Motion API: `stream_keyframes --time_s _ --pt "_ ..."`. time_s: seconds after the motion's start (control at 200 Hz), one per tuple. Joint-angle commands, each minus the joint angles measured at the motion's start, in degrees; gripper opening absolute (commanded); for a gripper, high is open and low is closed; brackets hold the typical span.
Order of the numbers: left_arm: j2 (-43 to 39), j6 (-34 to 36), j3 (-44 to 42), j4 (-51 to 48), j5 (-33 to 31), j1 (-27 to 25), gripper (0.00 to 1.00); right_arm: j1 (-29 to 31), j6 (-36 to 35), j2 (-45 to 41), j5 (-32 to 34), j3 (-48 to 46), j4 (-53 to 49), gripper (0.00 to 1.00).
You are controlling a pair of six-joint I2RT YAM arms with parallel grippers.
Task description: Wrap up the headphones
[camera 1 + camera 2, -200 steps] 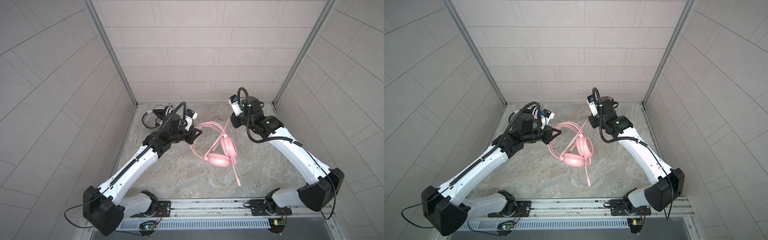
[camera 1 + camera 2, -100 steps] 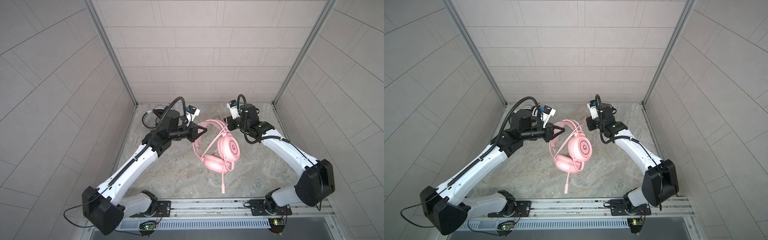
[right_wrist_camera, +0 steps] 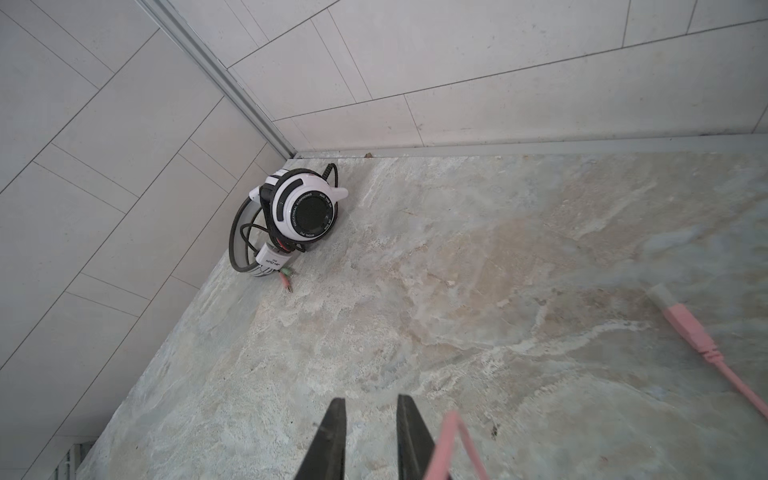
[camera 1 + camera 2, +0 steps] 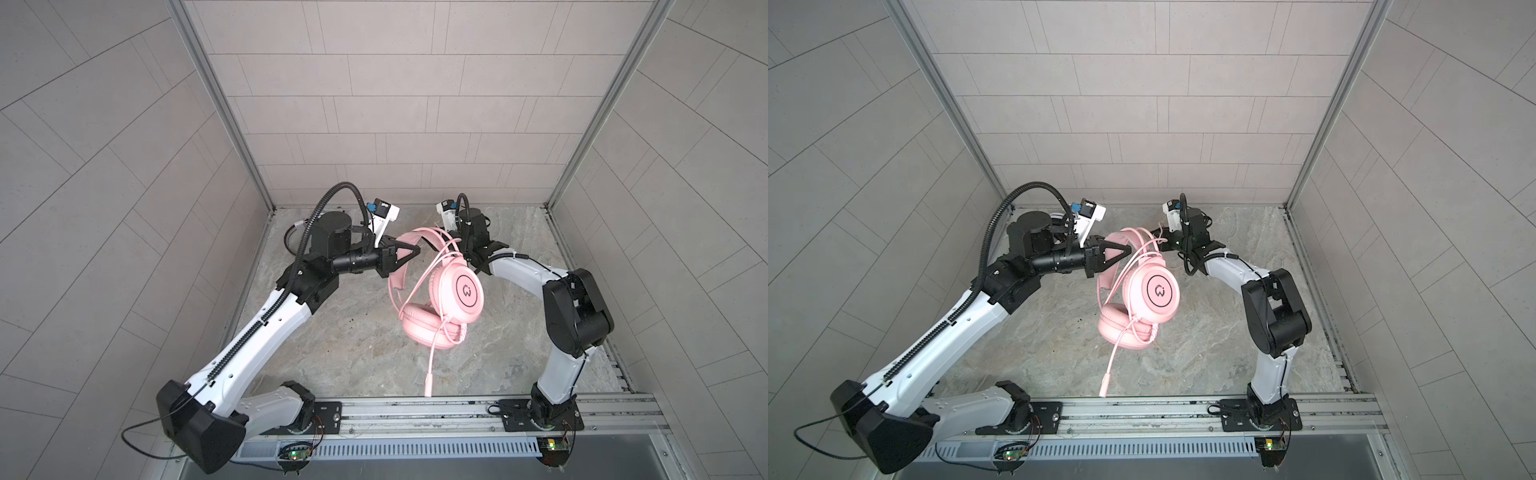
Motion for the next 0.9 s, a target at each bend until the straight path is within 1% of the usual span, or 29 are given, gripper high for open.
stream_keyframes --time_s 0.0,0.165,0.25,0.33,0.41,0.575,0.615,0.706,0.806,0.896 --pt "-2.16 -3.31 4.06 2.99 2.19 0.54 0.0 -0.08 3.34 2.53 -1.62 1.19 5.33 0.23" --pt "-2.38 -3.75 5.74 0.61 -0.01 2.18 0.0 -0.08 3.6 2.89 -1.87 -1.13 6.49 0.21" --pt "-2.35 -5.29 6.04 0.77 -0.75 3.79 0.0 -0.08 2.39 1.61 -1.98 -2.46 5.38 0.18" --pt "-2.29 -7.41 5.82 2.47 -0.75 5.43 0.0 -0.08 0.86 0.35 -1.53 -3.8 4.38 0.11" --pt "-1.92 -10.16 5.77 5.2 -0.05 7.27 0.0 -0.17 -0.26 0.13 -1.78 -4.3 3.33 0.02" --pt "-1.19 -16.24 5.78 10.8 0.16 10.31 0.0 -0.14 0.54 1.21 -3.7 -6.19 5.33 0.0" --pt "-0.83 -17.25 6.02 11.49 0.45 10.78 0.0 -0.17 0.85 1.53 -3.84 -6.62 5.93 0.03" --pt "-0.25 -17.65 7.03 11.82 1.89 10.92 0.0 -0.13 1.16 2.13 -5.39 -7.33 7.95 0.17" --pt "0.17 -17.3 7.66 10.91 2.01 11.09 0.0 -0.17 1.85 2.51 -8.24 -8.69 11.1 0.29" --pt "0.38 -17.29 8.36 10.26 2.1 11.49 0.0 -0.25 1.83 1.21 -10.19 -11.36 13.19 0.38"
